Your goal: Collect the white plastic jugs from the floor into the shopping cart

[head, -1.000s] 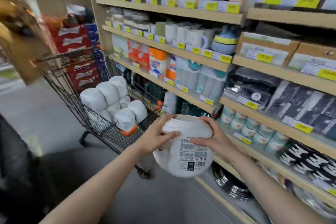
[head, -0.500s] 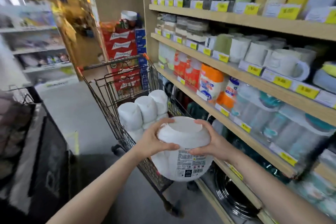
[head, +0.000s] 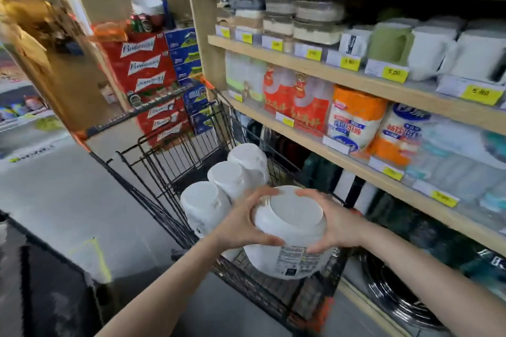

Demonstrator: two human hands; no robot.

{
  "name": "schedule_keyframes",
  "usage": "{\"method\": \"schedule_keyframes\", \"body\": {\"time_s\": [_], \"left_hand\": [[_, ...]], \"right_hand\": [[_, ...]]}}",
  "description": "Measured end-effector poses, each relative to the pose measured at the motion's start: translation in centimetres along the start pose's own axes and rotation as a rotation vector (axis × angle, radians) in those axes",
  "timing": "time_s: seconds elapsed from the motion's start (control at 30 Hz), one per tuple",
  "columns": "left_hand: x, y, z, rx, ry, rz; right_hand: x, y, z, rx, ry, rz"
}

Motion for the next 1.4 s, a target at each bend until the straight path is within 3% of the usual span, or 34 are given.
{"method": "schedule_keyframes", "body": {"time_s": [0.17,0.27,0.43,0.7,0.93,1.07,1.3,1.4], "left_hand": [[7.8,-0.4,-0.8,0.412,0.015,-0.107],[11.7,1.6,-0.5,0.579,0.013,-0.122],[17.1,6.1,0.5,0.761,-0.022,-0.139],[24.2,12.1,2.4,0.978,-0.093,-0.235],[27.2,14.6,2.6,1.173,0.051,-0.354],[28.3,15.2,3.1,1.232,-0.090,-0.290],[28.2,16.7,2.7,1.218,-0.048,-0.238],[29.6,16.3,2.0,1.104,-0.036,-0.195]], "right_hand": [[-1.3,5.9,-3.4,-0.086,0.163,-0.028],[-2.8,8.5,-4.2,-0.113,0.261,-0.020],[-6.8,12.4,-4.8,-0.172,0.365,0.024],[-13.3,18.7,-6.8,-0.092,0.475,0.042],[-16.0,21.9,-9.4,0.048,0.540,0.110],[-17.2,22.4,-10.2,0.079,0.556,0.118],[-16.9,22.5,-9.8,0.093,0.527,0.182],[-16.8,22.3,-9.7,0.084,0.507,0.203]]}}
Point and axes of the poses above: each hand's wrist, its own z-axis away from the middle knuckle, its own y-axis out of the palm, x = y × z, the point moved 6 cm from there along -z, towards the middle knuckle, and after that the axes turned 15 degrees about y, right-handed, at the moved point
